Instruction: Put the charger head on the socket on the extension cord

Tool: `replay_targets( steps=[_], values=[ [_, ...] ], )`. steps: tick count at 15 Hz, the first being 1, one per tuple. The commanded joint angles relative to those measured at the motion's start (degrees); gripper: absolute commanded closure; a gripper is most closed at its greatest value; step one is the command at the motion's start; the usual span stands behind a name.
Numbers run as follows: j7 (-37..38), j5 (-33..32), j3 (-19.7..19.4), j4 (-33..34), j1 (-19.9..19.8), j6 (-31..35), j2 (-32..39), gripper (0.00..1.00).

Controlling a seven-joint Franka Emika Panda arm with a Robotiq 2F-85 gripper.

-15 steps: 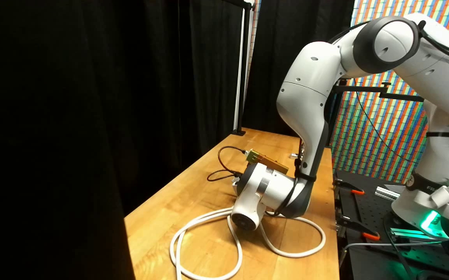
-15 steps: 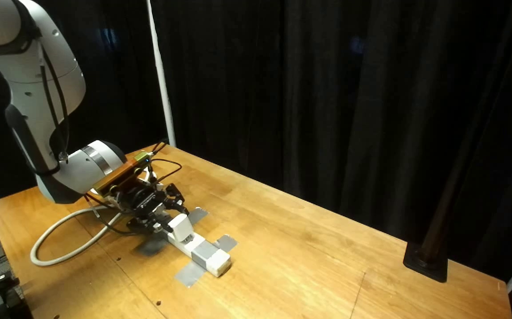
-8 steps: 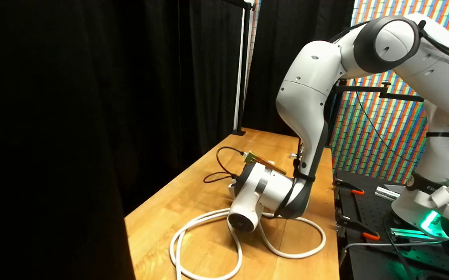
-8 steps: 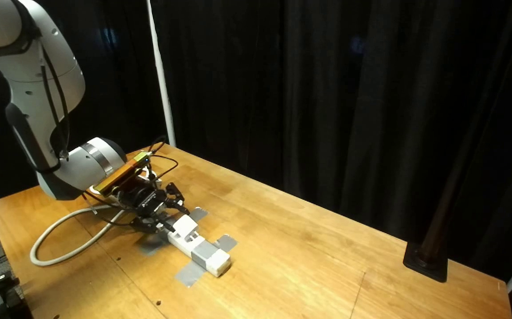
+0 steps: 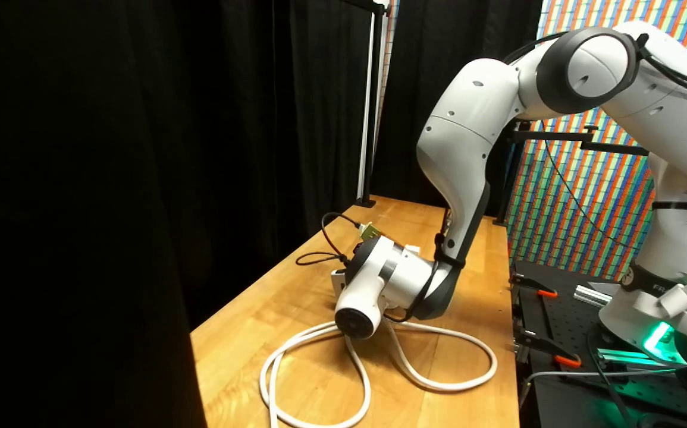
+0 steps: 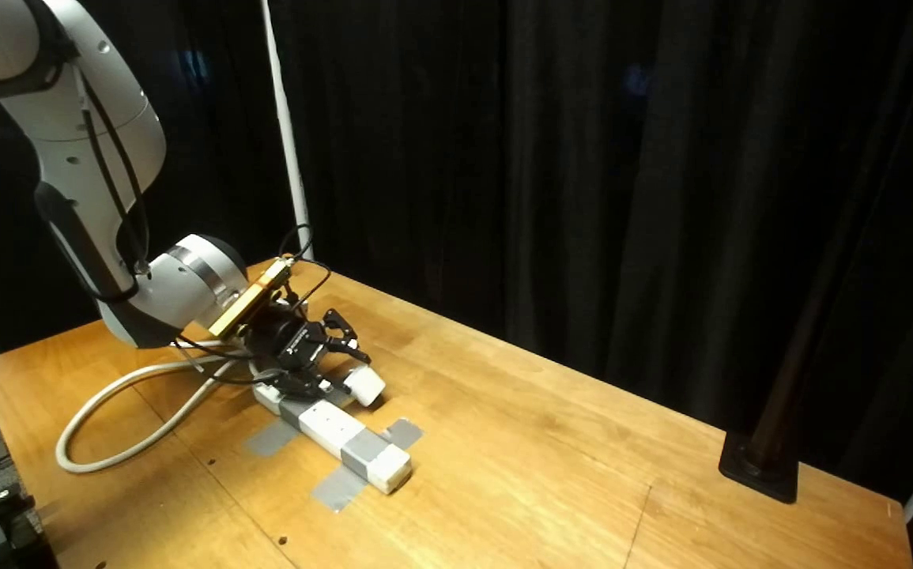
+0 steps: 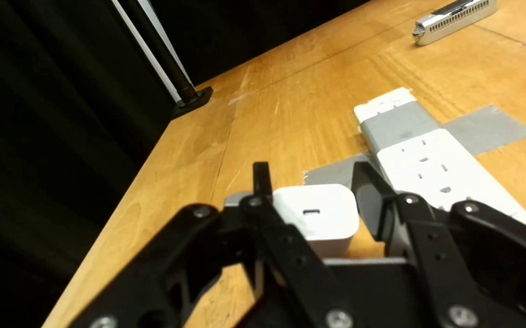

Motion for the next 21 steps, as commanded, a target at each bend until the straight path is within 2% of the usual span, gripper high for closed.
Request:
replay_targets(
  steps=[1,6,11,13,18,21],
  values=[
    [0.19,-2.47,-1.41,-0.47,0.63,-0.07,-2.42,0.77],
    [-2.37,-6.18,-0.42,-4.77,-0.7,3.49,-9.48,0.77],
    [-7.64,-4.96,2.15,-10.26,-4.2,18.38,-17.62,0.77],
    [-12.36,-3.36,2.11,-11.91,-4.7,21.17,-19.86,0.77],
    [-26.42,2.55,1.93,-15.52,-4.47,18.47,-24.48,0.77],
    [-29.93,5.77,2.28,-17.31,-4.8,20.02,-26.42,0.77]
  ],
)
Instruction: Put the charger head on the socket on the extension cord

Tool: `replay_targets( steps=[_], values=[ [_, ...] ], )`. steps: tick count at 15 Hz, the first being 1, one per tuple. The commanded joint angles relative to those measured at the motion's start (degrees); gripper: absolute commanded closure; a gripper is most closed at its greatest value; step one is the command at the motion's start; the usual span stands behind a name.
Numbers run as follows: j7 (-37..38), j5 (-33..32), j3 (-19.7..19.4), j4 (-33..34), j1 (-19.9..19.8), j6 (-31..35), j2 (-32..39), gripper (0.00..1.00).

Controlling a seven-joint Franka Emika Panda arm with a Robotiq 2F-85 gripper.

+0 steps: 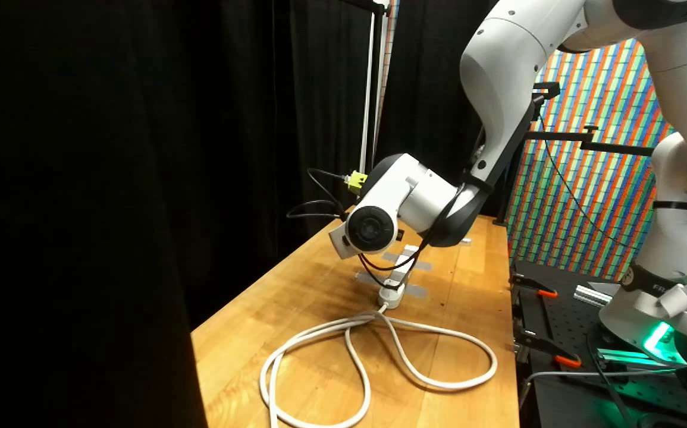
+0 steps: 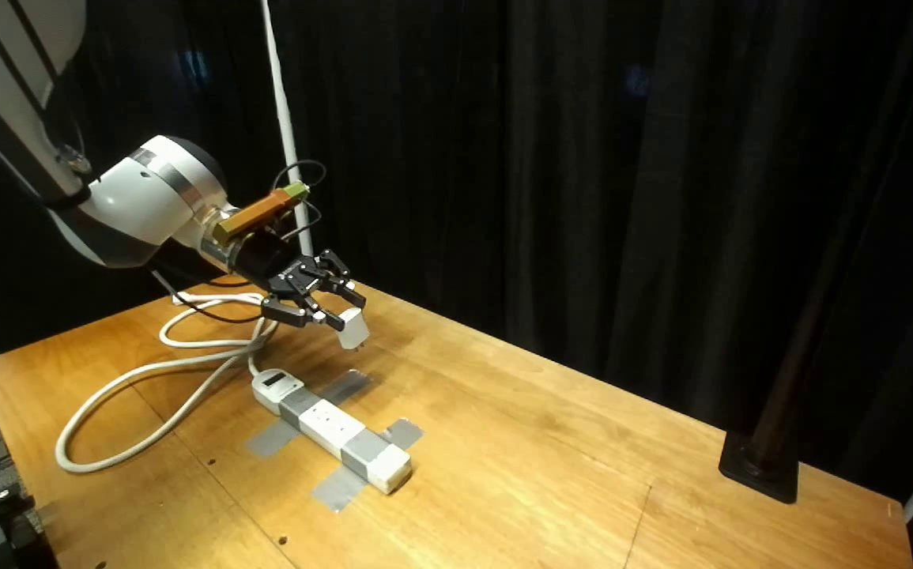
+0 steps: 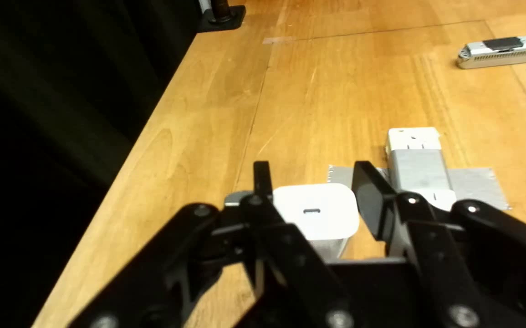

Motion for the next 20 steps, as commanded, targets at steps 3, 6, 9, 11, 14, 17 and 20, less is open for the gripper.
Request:
replay_targets(
  steps=[3,6,9,11,14,17,20],
  values=[
    [-3.83,3.62,0.32,-4.95,-0.58,1.61,-4.72,0.77],
    [-2.0,5.24,0.44,-7.15,-1.15,2.82,-5.21,0.77],
    [-0.3,7.34,0.55,-9.16,-1.72,5.02,-5.29,0.77],
    [0.63,8.08,0.44,-10.06,-1.83,6.18,-5.52,0.77],
    [1.6,8.61,0.28,-11.01,-1.68,6.51,-6.05,0.77],
    [2.7,8.59,0.12,-11.78,-1.58,6.28,-6.48,0.77],
    [3.78,8.55,0.1,-12.49,-1.68,6.56,-6.69,0.77]
  ],
)
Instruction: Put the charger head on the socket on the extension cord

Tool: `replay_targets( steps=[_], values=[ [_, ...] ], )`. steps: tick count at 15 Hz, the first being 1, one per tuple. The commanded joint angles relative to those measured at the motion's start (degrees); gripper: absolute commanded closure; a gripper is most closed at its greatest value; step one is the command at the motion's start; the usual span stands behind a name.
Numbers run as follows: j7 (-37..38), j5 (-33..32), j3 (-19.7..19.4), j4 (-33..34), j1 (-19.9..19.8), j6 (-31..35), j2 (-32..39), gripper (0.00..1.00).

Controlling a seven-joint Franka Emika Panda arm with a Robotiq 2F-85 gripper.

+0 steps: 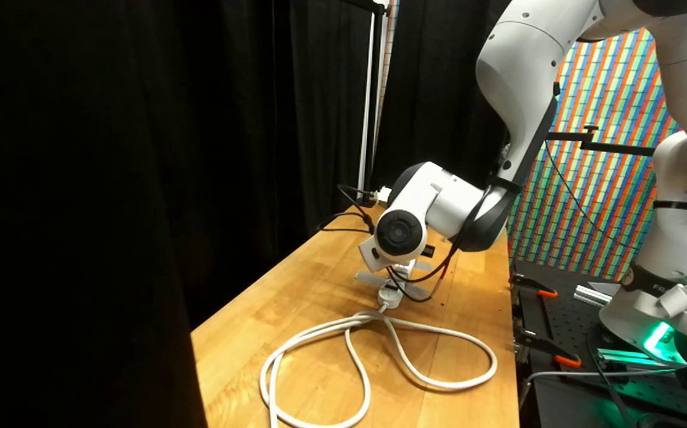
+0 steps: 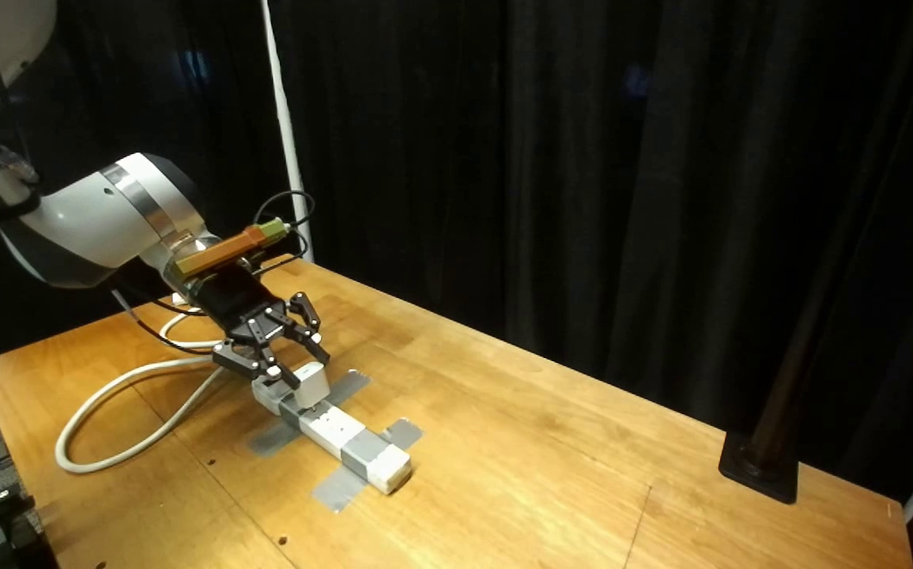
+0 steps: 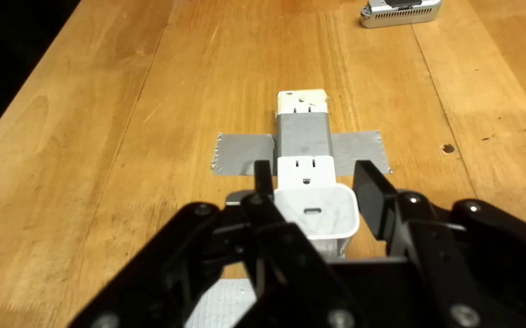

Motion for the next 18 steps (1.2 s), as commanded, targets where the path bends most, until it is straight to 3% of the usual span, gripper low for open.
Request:
replay_targets(
  steps=[1,18],
  values=[
    [1.38,0.85,-0.14,-2.57,-0.32,1.28,-2.8,0.77],
    [3.48,-0.85,-1.45,-1.96,0.07,-0.01,-2.12,0.77]
  ],
)
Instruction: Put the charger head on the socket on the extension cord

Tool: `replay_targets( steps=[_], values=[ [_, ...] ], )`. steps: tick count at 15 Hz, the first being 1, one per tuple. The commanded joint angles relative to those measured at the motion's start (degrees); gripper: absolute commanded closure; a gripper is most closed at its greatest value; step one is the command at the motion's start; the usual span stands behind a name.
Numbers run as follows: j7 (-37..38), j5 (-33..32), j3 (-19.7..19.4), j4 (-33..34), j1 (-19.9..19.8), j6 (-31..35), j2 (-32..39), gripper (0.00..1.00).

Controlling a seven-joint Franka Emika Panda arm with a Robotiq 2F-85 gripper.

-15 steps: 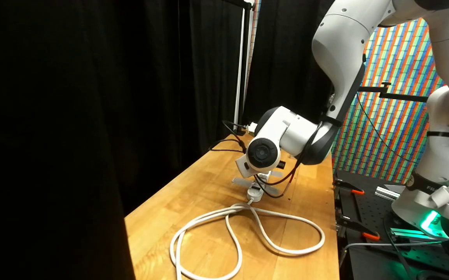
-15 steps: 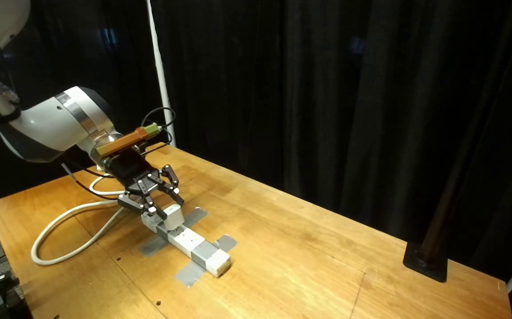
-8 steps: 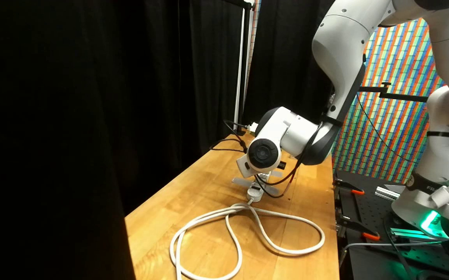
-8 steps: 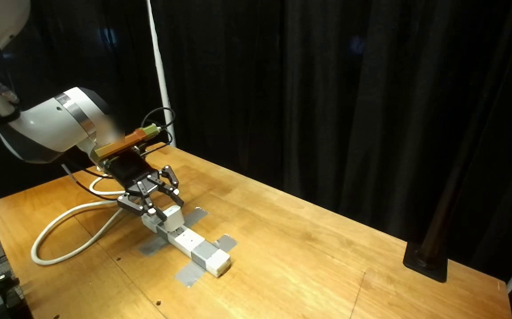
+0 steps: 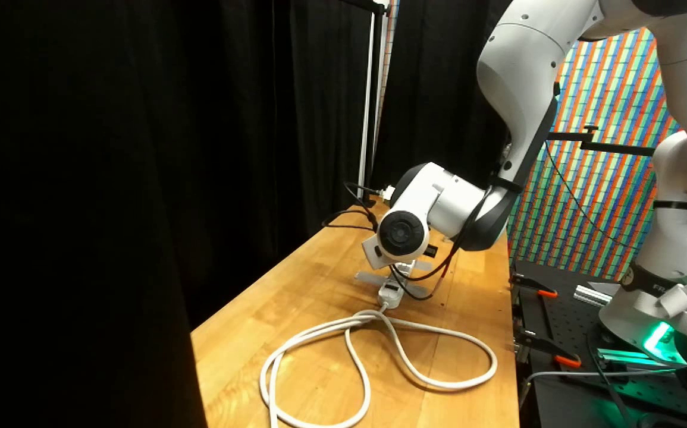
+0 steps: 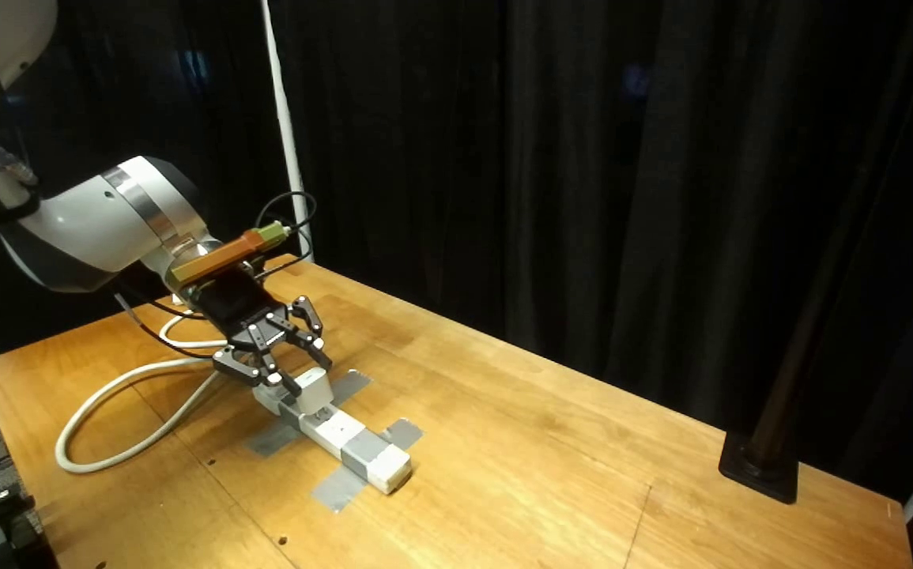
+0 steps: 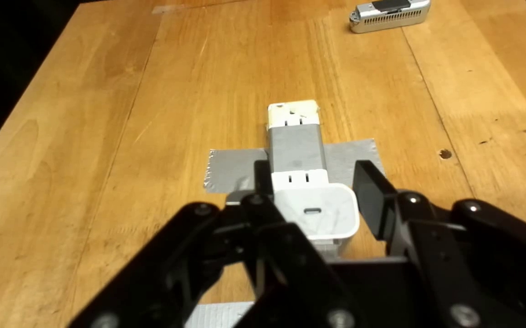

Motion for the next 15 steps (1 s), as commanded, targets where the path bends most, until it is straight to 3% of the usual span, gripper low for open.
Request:
replay_targets(
  steps=[1,15],
  values=[
    [0.51,-0.83,-0.53,-0.92,0.13,-0.03,-1.71,0.77],
    [2.55,-1.26,-0.62,-0.2,-0.07,2.03,-0.17,0.77]
  ],
)
